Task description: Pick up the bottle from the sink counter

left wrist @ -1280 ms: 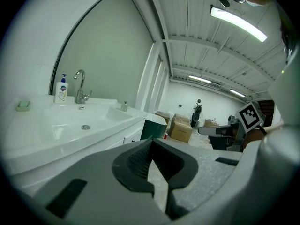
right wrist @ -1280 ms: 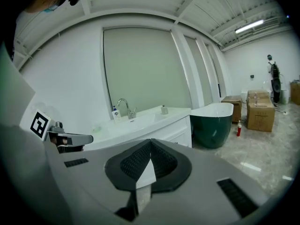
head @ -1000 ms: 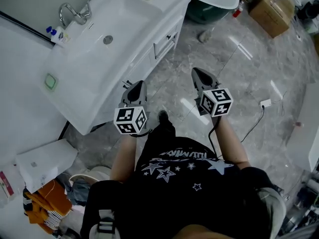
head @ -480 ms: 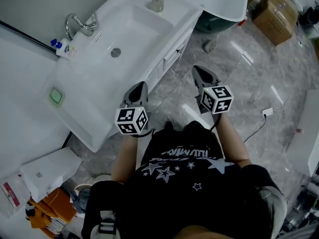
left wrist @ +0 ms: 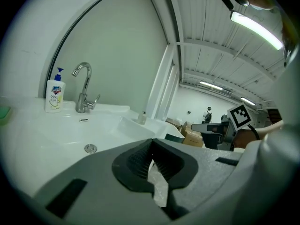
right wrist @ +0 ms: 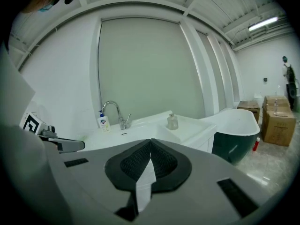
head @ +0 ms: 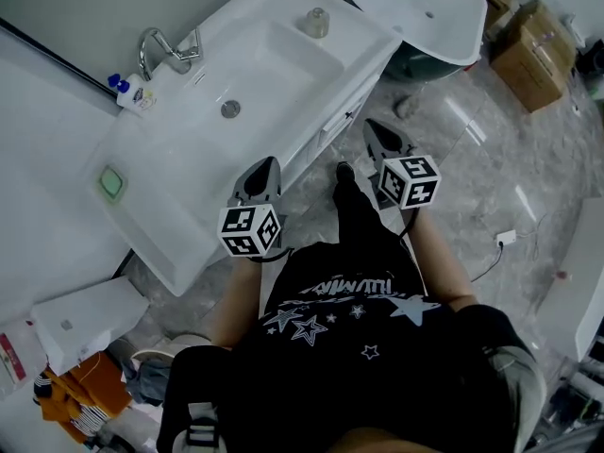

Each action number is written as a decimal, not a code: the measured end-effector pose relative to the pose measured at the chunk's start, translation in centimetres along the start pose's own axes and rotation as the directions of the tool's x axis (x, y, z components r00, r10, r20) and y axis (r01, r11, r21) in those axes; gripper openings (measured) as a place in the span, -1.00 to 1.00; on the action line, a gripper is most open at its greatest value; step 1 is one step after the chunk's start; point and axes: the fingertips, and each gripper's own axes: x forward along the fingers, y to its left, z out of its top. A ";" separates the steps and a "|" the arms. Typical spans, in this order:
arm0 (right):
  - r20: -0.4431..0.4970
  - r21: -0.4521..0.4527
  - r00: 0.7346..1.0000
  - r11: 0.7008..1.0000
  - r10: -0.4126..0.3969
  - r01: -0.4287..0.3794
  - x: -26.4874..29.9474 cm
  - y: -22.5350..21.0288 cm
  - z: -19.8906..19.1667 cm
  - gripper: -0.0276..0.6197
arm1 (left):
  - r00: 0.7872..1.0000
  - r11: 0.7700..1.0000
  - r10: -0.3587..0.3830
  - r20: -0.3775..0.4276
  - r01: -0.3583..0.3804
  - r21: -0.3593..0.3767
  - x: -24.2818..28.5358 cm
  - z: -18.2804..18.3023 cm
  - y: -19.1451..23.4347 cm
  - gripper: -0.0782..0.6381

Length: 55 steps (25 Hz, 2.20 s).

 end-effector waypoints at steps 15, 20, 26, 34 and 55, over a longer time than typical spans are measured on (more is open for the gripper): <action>0.001 -0.024 0.996 0.995 0.094 -0.094 14.0 -7.6 6.1 -0.89 | 0.991 0.991 0.133 0.032 -0.133 0.003 9.8 6.3 3.0 -0.76; -0.039 -0.035 0.989 0.989 0.140 -0.141 18.1 -9.8 6.9 -0.57 | 0.984 0.984 0.176 0.041 -0.176 -0.010 13.3 7.9 4.4 -0.76; -0.049 -0.028 0.978 0.979 0.203 -0.204 22.9 -11.5 7.8 -0.11 | 0.971 0.971 0.237 0.046 -0.235 -0.028 16.2 9.1 5.7 -0.76; -0.090 -0.112 0.978 0.973 0.190 -0.200 29.8 -12.5 7.5 0.10 | 0.943 0.943 0.329 0.048 -0.326 -0.064 18.2 10.3 8.6 -0.76; -0.223 -0.209 0.958 0.951 0.181 -0.229 38.7 -13.0 3.7 0.11 | 0.902 0.894 0.431 -0.034 -0.431 -0.125 19.6 8.1 10.7 -0.76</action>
